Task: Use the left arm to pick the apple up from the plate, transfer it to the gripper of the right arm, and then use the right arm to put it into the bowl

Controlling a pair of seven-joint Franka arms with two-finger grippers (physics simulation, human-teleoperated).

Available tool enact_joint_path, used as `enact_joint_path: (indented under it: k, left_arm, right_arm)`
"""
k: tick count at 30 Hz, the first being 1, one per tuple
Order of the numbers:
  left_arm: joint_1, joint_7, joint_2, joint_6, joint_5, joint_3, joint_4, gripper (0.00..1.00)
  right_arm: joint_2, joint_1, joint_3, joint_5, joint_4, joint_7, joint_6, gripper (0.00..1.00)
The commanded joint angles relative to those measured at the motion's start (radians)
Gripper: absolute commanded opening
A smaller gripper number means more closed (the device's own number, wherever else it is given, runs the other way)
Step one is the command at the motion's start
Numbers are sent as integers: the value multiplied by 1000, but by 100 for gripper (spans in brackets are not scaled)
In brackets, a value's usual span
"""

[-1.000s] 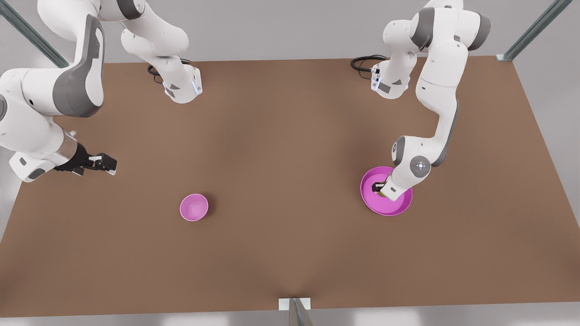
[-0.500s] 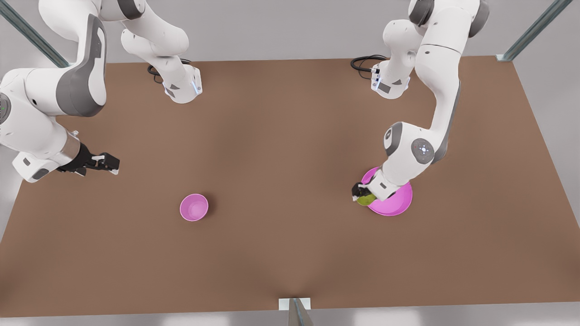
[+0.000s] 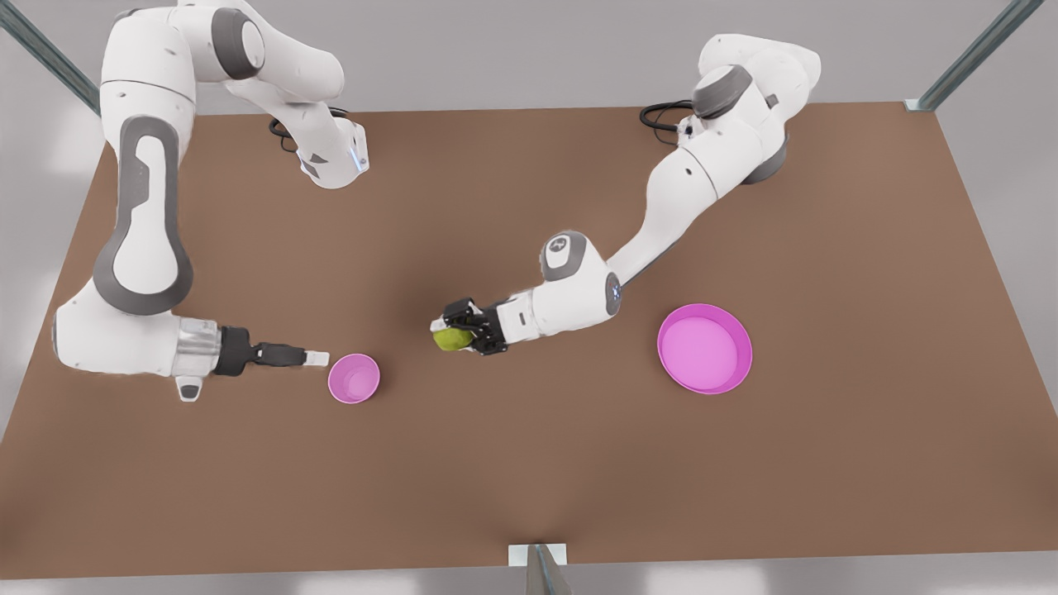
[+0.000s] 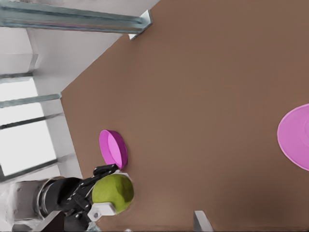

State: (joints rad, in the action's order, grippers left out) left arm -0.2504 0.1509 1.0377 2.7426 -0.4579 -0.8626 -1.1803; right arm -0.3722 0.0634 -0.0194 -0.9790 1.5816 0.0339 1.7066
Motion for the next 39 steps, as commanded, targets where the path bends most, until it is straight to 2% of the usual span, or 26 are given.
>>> enact_joint_path:
  k: [1, 3, 5, 8, 14, 17, 19, 22, 27, 29, 39]
  left_arm:
    - [23, 1007, 47, 132, -11, -59, 24, 67]
    - [23, 1118, 77, 134, -11, -64, 36, 67]
    - [30, 1260, 148, 134, -11, -139, 82, 67]
    - [34, 1362, 173, 134, -11, -141, 102, 67]
    - [28, 1379, 191, 135, -11, -147, 142, 67]
    - [13, 1440, 191, 158, -11, -147, 143, 67]
    - [3, 1443, 191, 178, -11, -145, 143, 67]
    - [3, 1443, 191, 181, -11, -147, 143, 67]
    - [-3, 1437, 192, 197, -13, -145, 143, 67]
    - [-4, 1435, 193, 197, -13, -145, 143, 67]
    - [-9, 1435, 211, 204, -13, -142, 143, 67]
  right_arm:
    - [29, 29, -2, -285, 106, 291, 48, 100]
    - [1, 45, -4, -446, 187, 500, 14, 100]
    - [-68, 42, -8, -513, 187, 652, 11, 100]
    - [-172, 47, -59, -576, 149, 802, 10, 100]
    - [-274, 36, -122, -544, 34, 839, 10, 100]
    - [-312, 38, -180, -544, 29, 830, -13, 100]
    - [-327, 39, -180, -495, 29, 827, -78, 100]
    - [-369, 38, -183, -437, -32, 761, -79, 100]
    - [-384, 21, -192, -371, -34, 741, -78, 100]
    - [-412, -25, -191, -371, -88, 640, -73, 100]
    - [-445, -27, -192, -379, -94, 632, -78, 100]
